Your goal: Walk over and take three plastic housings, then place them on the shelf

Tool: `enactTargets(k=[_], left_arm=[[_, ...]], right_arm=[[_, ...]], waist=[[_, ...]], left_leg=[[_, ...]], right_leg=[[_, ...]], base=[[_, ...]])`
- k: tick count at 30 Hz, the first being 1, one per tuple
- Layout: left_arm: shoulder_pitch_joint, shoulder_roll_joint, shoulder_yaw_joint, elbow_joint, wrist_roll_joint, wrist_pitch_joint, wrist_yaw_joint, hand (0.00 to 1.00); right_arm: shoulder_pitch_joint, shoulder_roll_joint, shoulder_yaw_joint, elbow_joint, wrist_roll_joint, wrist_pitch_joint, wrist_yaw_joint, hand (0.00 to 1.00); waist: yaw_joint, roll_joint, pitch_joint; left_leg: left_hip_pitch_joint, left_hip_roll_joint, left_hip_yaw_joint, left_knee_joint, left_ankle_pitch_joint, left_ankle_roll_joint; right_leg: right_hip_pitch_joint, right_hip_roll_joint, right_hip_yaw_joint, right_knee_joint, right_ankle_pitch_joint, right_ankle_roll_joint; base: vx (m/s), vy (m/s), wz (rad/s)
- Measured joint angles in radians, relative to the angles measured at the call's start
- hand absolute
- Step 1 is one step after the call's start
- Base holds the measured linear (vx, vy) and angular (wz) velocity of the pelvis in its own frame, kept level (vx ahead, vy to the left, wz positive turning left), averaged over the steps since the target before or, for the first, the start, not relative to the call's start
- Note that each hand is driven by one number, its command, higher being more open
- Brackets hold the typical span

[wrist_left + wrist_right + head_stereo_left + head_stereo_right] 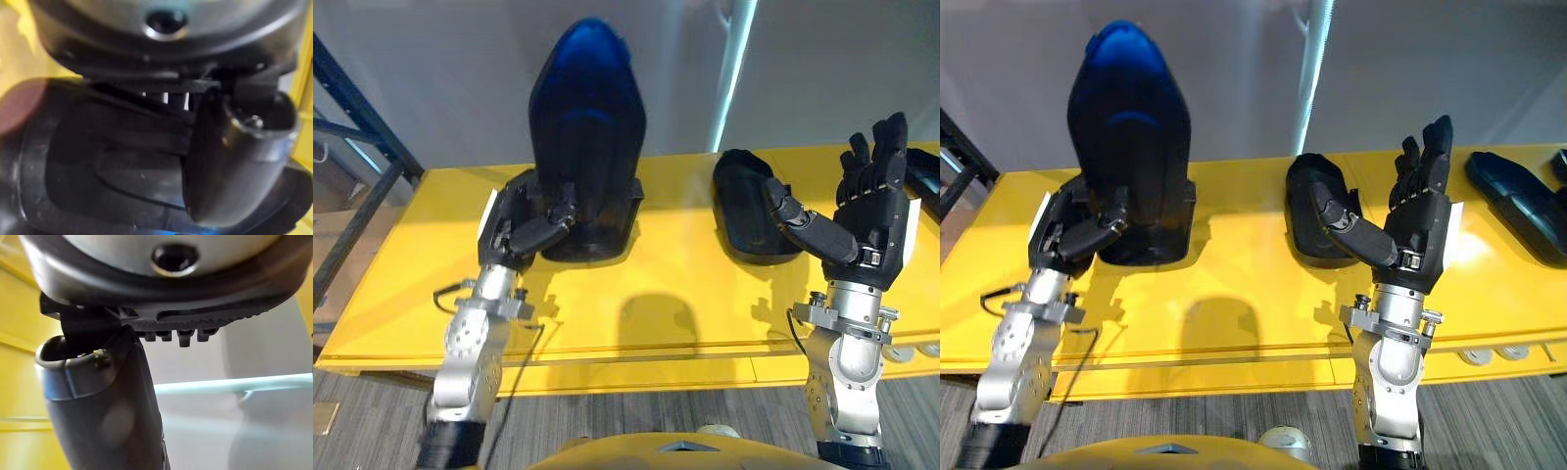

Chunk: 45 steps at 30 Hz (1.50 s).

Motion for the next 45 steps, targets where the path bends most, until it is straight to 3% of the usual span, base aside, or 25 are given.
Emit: enactTargets(k=[4, 8, 13, 17, 20, 31, 36, 45], left_arm=[[-0.129, 0.019, 0.008, 0.107, -0.110, 0.002, 0.012, 0.00], [-0.158, 0.020, 0.009, 0.173, -0.124, 0.017, 0.045, 0.00], [-0.179, 0.018, 0.009, 0.282, -0.139, 0.121, 0.120, 0.00], [-0.184, 0.010, 0.008, 0.357, -0.145, 0.190, 0.160, 0.00], [-0.205, -0.004, 0.008, 0.366, -0.147, 0.195, 0.167, 0.00], [-0.353, -0.004, -0.002, 0.518, -0.144, 0.229, 0.215, 0.00], [-0.377, 0.005, -0.012, 0.534, -0.139, 0.269, 0.209, 0.00], [-0.376, 0.003, -0.033, 0.549, -0.144, 0.264, 0.209, 0.00]], right_arm=[[0.023, -0.063, -0.011, -0.057, 0.062, 0.017, 0.058, 1.00], [0.031, -0.075, -0.057, -0.076, 0.127, 0.017, 0.112, 1.00], [0.033, -0.076, -0.083, -0.076, 0.165, 0.023, 0.157, 1.00], [0.033, -0.076, -0.076, -0.076, 0.164, 0.040, 0.176, 1.00], [0.033, -0.076, -0.073, -0.069, 0.164, 0.068, 0.183, 1.00], [0.024, -0.111, 0.005, -0.069, 0.164, 0.077, 0.209, 1.00], [0.021, -0.111, 0.014, -0.069, 0.163, 0.091, 0.194, 1.00], [0.019, -0.102, 0.073, -0.069, 0.163, 0.091, 0.188, 1.00]], waist=[[-0.030, -0.003, 0.003], [-0.055, -0.003, 0.003], [-0.090, 0.003, 0.010], [-0.094, 0.007, 0.023], [-0.087, 0.010, 0.031], [-0.087, 0.011, 0.061], [-0.086, 0.009, 0.073], [-0.089, 0.004, 0.076]], left_leg=[[0.000, -0.006, 0.041, -0.014, 0.000, 0.000], [0.001, -0.008, 0.089, -0.014, -0.001, 0.000], [-0.002, -0.008, 0.118, -0.013, -0.002, 0.000], [-0.023, -0.009, 0.126, -0.011, 0.002, 0.004], [-0.024, -0.010, 0.124, -0.011, 0.004, 0.005], [-0.056, -0.028, 0.102, -0.014, 0.013, 0.017], [-0.057, -0.032, 0.099, -0.013, 0.013, 0.018], [-0.044, -0.031, 0.089, -0.014, 0.013, 0.018]], right_leg=[[-0.026, 0.005, 0.042, -0.016, 0.020, -0.001], [-0.054, 0.019, 0.096, -0.032, 0.046, -0.004], [-0.071, 0.026, 0.127, -0.048, 0.067, -0.006], [-0.088, 0.029, 0.136, -0.067, 0.088, -0.009], [-0.088, 0.028, 0.136, -0.067, 0.090, -0.008], [-0.103, 0.012, 0.127, -0.083, 0.109, -0.002], [-0.099, 0.008, 0.124, -0.088, 0.112, 0.001], [-0.073, 0.009, 0.111, -0.102, 0.115, 0.004]], base=[[-0.07, 0.025, -0.32], [-0.08, 0.001, -0.41], [-0.09, -0.012, -0.21], [-0.10, -0.020, -0.06], [-0.05, -0.009, 0.02], [-0.05, -0.001, 0.05], [-0.05, -0.008, 0.02], [-0.05, -0.022, 0.03]])
